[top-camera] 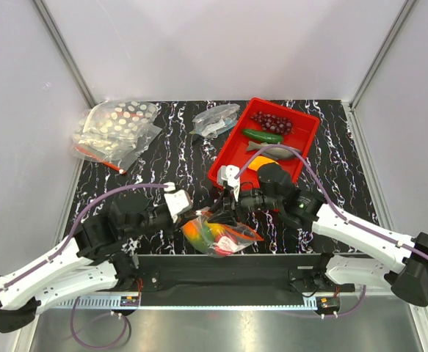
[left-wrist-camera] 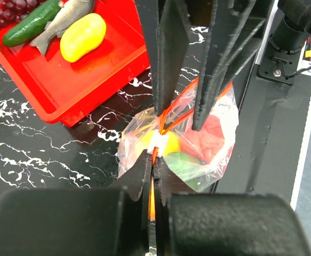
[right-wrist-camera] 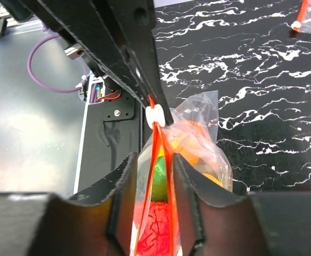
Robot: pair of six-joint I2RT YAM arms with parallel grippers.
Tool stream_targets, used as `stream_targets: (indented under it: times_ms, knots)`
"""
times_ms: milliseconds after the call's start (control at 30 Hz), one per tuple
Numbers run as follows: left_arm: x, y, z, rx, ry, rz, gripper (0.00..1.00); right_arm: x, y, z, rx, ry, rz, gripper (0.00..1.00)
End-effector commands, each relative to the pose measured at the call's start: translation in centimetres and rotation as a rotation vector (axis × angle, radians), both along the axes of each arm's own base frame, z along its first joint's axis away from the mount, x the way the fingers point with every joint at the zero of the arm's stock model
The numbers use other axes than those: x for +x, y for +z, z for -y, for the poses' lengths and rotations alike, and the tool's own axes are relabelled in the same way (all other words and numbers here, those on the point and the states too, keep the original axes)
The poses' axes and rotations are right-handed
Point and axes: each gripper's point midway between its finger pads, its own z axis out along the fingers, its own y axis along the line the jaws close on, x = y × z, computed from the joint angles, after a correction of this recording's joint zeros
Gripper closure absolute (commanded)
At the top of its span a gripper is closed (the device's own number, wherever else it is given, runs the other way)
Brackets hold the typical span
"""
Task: Place the food in the zip-top bag and seal the zipper
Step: Zip the zipper food storage bag at the center of the board.
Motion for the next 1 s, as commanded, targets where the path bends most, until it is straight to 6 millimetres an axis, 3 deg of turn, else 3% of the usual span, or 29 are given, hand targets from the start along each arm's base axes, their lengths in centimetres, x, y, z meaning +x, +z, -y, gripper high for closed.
stream_targets:
  times_ms: [0, 633, 767, 967]
  knots:
    - [0.0, 2.9, 0.9, -0.077, -0.028, 0.035, 1.00, -0.7, 2.9, -0.5, 0.077, 0.075, 0.084, 0.59]
    - [-0.1, 2.4, 1.3, -0.050, -0.031, -0.014, 1.00, -0.4, 3.2, -2.4, 0.064, 0.142, 0.089, 0.63]
    - [0.1, 2.4, 1.0, -0.050, -0.016, -0.010, 1.00, -0.3, 2.9, -2.4, 0.058, 0.131, 0.084, 0.92]
    - [1.7, 2.8, -0.5, -0.070, 0.118, -0.006, 1.00, 0.6, 2.3, -1.8, 0.041, 0.042, 0.064, 1.00]
